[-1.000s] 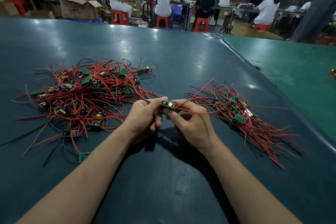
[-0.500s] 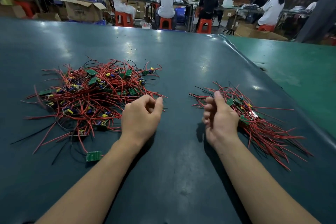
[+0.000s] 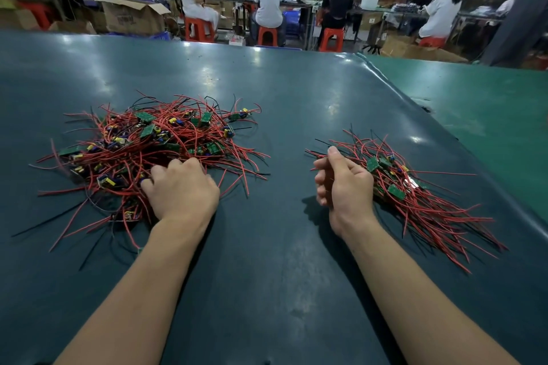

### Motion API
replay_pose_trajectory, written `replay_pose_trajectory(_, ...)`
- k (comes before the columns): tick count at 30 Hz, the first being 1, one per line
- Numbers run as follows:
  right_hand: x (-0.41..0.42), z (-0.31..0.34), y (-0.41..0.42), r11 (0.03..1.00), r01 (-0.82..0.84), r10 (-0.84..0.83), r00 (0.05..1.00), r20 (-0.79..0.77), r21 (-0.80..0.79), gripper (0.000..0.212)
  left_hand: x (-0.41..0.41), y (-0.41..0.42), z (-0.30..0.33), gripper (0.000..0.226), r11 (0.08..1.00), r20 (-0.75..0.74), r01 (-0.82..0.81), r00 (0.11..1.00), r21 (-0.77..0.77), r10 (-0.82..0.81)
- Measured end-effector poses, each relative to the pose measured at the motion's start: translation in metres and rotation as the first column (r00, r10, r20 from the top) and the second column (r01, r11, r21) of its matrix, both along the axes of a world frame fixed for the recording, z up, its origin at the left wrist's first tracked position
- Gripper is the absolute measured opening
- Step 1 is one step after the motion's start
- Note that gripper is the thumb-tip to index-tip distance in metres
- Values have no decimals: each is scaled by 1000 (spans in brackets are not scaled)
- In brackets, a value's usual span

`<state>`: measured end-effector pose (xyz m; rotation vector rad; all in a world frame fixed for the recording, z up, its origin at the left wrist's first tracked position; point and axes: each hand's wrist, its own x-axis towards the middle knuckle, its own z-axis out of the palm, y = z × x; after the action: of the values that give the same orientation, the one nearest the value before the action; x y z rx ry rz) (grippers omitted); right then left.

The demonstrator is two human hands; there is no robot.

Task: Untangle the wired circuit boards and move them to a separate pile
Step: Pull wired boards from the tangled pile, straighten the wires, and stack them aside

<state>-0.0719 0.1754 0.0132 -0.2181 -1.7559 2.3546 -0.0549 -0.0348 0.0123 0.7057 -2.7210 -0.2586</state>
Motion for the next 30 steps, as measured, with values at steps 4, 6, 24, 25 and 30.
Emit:
replay_pose_trajectory(4,0,0,0,1000,-9,9,1000,0,22,39,-2,-6,0,20,981,-246,102,968,167,-59)
replay_pose_trajectory(6,1,1,-1,999,-9,9,1000,4,34,39,1,-4,1,24,957,-394,179,916,227,-78)
replay_pose_trajectory(24,6,4,-5,979,-83,88,996,-18,186,37,-1,2,-3,34,991,-94,110,990,70,-103)
replay_pose_trajectory(25,6,4,-5,978,-82,88,996,-20,191,38,-1,4,-2,33,986,-156,141,980,91,-125)
replay_pose_trajectory(30,5,3,-5,975,-79,87,996,-34,207,37,7,17,10,26,924,-673,381,681,-10,-288)
